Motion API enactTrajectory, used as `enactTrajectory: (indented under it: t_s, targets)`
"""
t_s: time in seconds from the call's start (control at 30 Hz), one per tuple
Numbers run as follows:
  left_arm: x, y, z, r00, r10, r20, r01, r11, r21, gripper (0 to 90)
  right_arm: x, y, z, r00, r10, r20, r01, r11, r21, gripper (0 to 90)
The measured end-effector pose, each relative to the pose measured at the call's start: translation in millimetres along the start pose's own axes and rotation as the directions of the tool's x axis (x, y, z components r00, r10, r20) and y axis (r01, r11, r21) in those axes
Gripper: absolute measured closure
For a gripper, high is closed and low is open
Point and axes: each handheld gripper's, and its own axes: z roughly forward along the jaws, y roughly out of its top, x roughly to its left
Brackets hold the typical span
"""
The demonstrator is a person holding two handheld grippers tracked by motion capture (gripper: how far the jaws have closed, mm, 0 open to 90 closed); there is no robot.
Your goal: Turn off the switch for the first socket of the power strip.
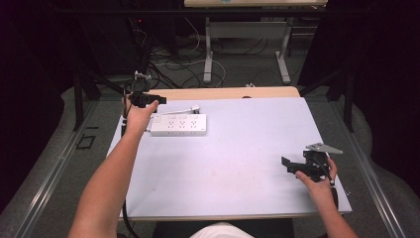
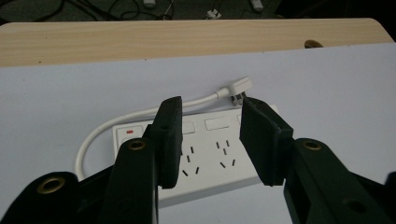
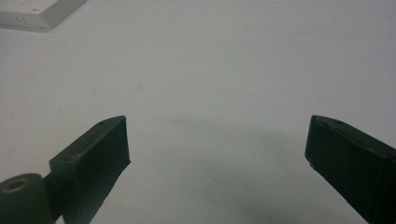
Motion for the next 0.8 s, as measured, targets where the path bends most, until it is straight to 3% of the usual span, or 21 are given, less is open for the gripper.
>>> enactTrajectory:
  t_s: [0.43, 0.6, 0.8]
  targets:
    - [3.7, 1.3, 20.2, 0.9985, -0.051, -0.017, 0.052, 0.9985, 0.018, 66.0, -0.1, -0.7, 1.3, 1.0, -0.008, -0.006, 0.008, 1.0, 0.002, 6.3]
    - [4.1, 0.7, 29.5, 0.998, -0.058, -0.027, 0.059, 0.9968, 0.053, 69.5, 0.1, -0.7, 1.1, 1.0, -0.006, -0.006, 0.006, 1.0, 0.002, 6.3]
    - [4.5, -0.6, 38.4, 0.997, -0.057, -0.053, 0.061, 0.9962, 0.063, 73.5, -0.3, -1.0, 0.4, 0.9999, -0.001, -0.01, 0.001, 1.0, 0.001, 6.3]
